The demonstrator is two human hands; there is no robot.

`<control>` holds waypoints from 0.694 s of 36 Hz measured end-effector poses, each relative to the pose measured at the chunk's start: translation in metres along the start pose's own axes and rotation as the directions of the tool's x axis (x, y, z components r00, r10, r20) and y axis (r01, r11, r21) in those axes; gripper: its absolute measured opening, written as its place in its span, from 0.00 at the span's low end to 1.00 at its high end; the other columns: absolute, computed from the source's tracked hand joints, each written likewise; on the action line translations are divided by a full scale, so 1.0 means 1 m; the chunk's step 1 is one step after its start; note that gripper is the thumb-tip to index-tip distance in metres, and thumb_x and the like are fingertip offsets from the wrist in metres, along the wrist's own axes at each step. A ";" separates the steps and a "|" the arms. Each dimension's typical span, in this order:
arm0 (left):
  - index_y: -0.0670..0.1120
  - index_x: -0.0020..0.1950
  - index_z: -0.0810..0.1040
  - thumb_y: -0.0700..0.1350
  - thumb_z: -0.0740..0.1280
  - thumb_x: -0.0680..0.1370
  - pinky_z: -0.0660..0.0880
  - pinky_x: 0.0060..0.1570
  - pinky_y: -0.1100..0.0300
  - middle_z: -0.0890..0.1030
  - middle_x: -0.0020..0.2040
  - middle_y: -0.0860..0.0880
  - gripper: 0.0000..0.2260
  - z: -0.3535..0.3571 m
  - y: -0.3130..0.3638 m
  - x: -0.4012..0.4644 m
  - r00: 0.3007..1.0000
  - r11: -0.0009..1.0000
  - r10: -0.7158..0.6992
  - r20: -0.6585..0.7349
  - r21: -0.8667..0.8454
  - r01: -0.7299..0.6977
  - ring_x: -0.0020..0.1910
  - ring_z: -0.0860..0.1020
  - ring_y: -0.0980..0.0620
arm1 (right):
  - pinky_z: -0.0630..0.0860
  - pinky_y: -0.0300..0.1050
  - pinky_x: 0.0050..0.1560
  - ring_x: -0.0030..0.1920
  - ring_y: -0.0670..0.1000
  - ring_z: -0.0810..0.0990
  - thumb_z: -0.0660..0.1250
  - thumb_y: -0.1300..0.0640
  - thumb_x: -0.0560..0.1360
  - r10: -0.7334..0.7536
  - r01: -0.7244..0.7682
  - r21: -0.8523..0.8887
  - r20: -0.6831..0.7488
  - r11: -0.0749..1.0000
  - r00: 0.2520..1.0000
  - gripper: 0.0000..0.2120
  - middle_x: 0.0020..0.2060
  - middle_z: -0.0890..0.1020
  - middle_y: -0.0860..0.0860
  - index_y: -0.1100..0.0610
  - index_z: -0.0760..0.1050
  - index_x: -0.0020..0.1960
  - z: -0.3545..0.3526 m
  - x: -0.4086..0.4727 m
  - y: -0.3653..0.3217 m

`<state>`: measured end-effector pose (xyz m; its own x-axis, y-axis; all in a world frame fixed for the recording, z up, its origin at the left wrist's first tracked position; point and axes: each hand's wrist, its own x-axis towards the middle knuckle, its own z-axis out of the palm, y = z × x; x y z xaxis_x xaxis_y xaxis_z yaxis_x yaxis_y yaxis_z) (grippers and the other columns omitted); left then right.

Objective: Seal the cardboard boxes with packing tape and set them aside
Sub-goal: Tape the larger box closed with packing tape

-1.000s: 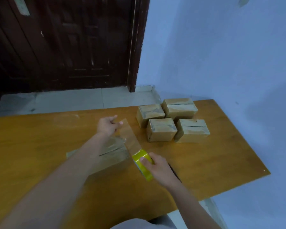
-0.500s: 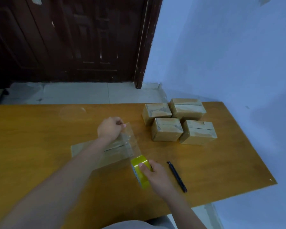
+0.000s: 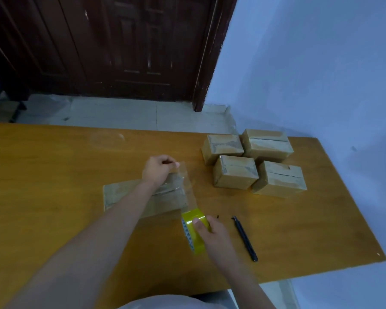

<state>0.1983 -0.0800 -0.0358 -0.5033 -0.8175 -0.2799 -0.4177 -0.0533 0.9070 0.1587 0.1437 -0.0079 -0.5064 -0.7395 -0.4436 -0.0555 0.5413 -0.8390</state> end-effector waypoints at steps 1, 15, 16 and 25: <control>0.51 0.38 0.81 0.44 0.73 0.73 0.72 0.49 0.56 0.82 0.41 0.50 0.04 -0.001 0.000 0.000 1.000 1.000 -0.001 0.009 0.013 0.001 0.45 0.78 0.49 | 0.73 0.39 0.37 0.35 0.45 0.76 0.60 0.49 0.79 0.006 -0.006 0.005 0.002 1.000 1.000 0.11 0.35 0.77 0.48 0.54 0.74 0.44 0.000 0.000 0.000; 0.53 0.38 0.80 0.46 0.73 0.73 0.71 0.44 0.59 0.81 0.39 0.53 0.05 0.003 -0.001 0.002 0.998 0.999 -0.033 -0.050 0.026 0.034 0.45 0.78 0.50 | 0.77 0.53 0.43 0.40 0.57 0.79 0.60 0.47 0.79 0.011 -0.014 -0.047 -0.062 0.999 0.998 0.13 0.38 0.79 0.56 0.55 0.75 0.44 0.009 0.008 0.004; 0.53 0.38 0.81 0.46 0.73 0.73 0.71 0.43 0.59 0.81 0.39 0.53 0.04 0.003 0.000 0.002 0.998 0.999 -0.040 -0.055 0.023 0.041 0.44 0.78 0.50 | 0.77 0.52 0.43 0.40 0.55 0.79 0.60 0.47 0.79 0.013 -0.016 -0.053 -0.060 0.998 0.998 0.13 0.38 0.79 0.55 0.55 0.75 0.44 0.008 0.010 0.004; 0.50 0.42 0.82 0.47 0.72 0.74 0.69 0.38 0.62 0.82 0.43 0.50 0.02 0.004 0.002 0.004 0.994 0.983 -0.096 -0.045 0.150 0.102 0.43 0.77 0.51 | 0.68 0.38 0.40 0.39 0.45 0.72 0.58 0.46 0.80 0.062 -0.062 -0.187 -0.007 0.980 0.998 0.10 0.36 0.72 0.44 0.52 0.69 0.45 0.014 0.021 0.015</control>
<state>0.1919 -0.0810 -0.0363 -0.4261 -0.8338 -0.3512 -0.5753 -0.0499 0.8164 0.1594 0.1303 -0.0345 -0.5146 -0.7017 -0.4928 -0.1834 0.6514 -0.7362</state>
